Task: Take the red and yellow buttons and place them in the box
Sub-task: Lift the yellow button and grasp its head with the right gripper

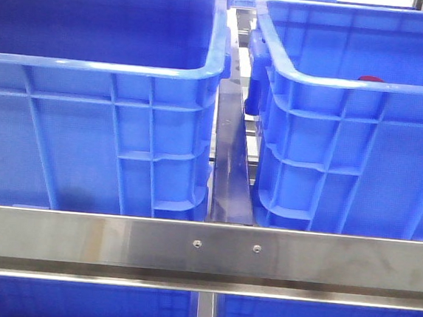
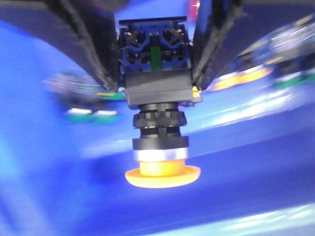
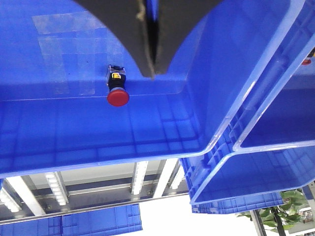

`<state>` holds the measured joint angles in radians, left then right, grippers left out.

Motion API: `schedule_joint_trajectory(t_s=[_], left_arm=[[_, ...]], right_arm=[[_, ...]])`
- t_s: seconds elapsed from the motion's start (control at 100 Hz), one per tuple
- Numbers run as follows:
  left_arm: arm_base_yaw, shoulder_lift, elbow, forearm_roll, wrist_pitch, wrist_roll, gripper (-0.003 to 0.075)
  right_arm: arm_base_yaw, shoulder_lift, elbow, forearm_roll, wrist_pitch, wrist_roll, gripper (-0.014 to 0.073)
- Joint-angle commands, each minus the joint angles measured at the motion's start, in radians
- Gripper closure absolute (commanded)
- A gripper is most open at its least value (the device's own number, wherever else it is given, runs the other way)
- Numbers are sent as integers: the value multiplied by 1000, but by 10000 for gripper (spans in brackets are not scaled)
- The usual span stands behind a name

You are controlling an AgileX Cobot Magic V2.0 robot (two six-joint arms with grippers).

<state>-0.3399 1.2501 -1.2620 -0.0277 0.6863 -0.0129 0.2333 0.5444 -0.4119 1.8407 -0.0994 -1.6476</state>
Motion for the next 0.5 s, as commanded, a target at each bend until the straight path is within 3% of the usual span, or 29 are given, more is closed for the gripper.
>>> schedule_joint_trajectory(t_s=[0.0,0.27,0.49], left_arm=[[-93,-47,-27,-14,-55,-1,698],[-420,-51,-27,-15,-53,-1,698],[-559,-51,-27,-15,-61,-1,698]], right_arm=[[0,-4,-26,20,33,-8,660],[0,-4,-26,20,33,-8,660],[0,-4,-26,20,52,-7,650]])
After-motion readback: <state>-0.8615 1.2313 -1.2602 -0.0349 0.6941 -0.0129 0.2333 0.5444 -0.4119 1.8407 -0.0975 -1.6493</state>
